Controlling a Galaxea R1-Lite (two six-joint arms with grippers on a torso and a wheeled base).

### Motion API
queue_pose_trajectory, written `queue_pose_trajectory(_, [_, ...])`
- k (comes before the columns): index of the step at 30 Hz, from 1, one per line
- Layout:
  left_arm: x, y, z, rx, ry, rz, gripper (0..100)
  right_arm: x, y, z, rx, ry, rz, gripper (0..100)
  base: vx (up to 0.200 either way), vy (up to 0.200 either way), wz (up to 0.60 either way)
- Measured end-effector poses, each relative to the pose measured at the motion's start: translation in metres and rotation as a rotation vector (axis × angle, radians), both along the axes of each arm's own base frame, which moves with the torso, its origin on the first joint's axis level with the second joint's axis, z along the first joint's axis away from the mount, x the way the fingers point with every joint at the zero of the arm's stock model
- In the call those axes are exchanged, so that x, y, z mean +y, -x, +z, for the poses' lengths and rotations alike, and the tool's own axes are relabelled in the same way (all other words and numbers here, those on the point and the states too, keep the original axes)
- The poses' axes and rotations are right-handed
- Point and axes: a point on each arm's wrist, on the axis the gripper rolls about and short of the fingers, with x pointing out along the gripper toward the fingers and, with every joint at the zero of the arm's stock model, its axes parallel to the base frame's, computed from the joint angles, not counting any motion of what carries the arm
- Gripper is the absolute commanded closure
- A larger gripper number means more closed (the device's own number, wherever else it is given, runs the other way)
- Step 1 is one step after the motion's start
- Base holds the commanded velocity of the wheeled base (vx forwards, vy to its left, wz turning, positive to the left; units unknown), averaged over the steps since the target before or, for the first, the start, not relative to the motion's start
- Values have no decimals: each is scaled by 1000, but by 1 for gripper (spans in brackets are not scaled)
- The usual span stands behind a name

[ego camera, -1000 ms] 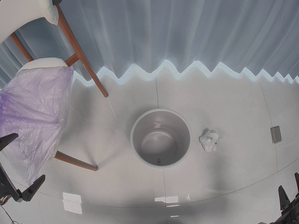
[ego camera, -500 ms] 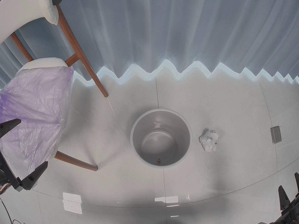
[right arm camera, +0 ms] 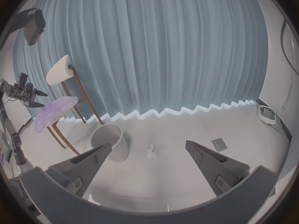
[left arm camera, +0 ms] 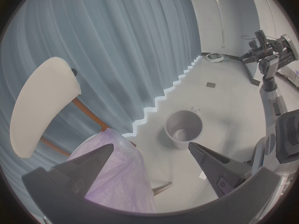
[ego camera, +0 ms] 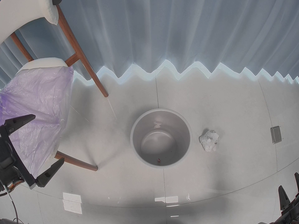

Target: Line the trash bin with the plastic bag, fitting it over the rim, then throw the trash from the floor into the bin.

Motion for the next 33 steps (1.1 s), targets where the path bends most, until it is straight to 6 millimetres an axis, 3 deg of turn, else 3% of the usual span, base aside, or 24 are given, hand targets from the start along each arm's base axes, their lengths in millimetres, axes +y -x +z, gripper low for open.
queue_pose_trajectory(9, [-5,-7,-1,6,1,144,0,0,0,0,0,0,0,0,0,0,0])
queue_pose_trajectory(18, [-14,-19,-4,46,117,272,0,0,0,0,0,0,0,0,0,0,0])
queue_pose_trajectory(24, [-31,-32,-8,73,243,394,0,0,0,0,0,0,0,0,0,0,0])
queue_pose_trajectory(33, [-52,-44,-27,95,102,511,0,0,0,0,0,-2,0,0,0,0,0])
